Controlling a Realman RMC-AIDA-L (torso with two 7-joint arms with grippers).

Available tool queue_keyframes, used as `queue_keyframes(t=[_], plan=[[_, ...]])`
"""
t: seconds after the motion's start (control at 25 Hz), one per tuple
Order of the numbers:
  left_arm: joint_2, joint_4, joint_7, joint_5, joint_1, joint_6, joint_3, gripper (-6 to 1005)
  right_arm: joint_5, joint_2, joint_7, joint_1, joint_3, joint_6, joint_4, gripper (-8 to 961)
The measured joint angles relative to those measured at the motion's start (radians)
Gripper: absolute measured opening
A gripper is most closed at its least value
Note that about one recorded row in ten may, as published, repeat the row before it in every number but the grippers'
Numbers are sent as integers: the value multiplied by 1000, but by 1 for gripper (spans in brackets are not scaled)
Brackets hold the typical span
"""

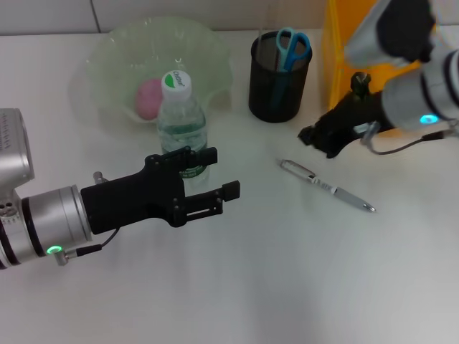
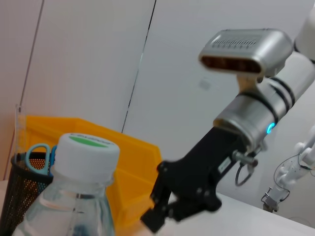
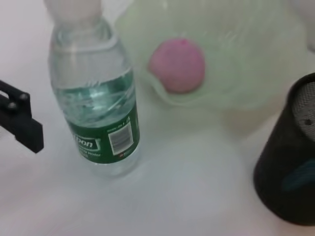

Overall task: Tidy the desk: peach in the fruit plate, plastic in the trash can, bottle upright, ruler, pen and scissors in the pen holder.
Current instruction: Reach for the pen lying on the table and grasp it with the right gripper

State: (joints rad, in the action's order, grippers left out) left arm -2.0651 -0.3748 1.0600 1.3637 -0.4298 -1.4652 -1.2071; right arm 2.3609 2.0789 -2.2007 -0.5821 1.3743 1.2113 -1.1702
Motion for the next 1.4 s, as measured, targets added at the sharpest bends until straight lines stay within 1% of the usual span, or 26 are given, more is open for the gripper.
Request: queue_keyframes(t=[0.12,0.28,0.72,0.96,1.12,1.28,1.4], plan=[[0,-1,0,0,-2,0,0,755,-2,0,0,24,-28,32,-50,45],[1,-1,0,0,-4,0,0,755,-4,1,1,31,-36,49,-58,-2],[0,-1,2,0,-1,-19,0,755,-5,0,-7,22,-37,88,-53,10],[-1,-1,2,0,-1,-24,0,755,-3,0,-26,7,-62,134,-50,16],[-1,-1,3,0,0,-27,-2,755,4,1,-54,2,-64,138,-49,20],[-1,-1,3,0,4,-29,-3,755,46,0,-98,-18,-58,146,-45,151],[-1,0,3,0,6,-33,-4,755,85,0,-135,-50,-56,188,-36,246]])
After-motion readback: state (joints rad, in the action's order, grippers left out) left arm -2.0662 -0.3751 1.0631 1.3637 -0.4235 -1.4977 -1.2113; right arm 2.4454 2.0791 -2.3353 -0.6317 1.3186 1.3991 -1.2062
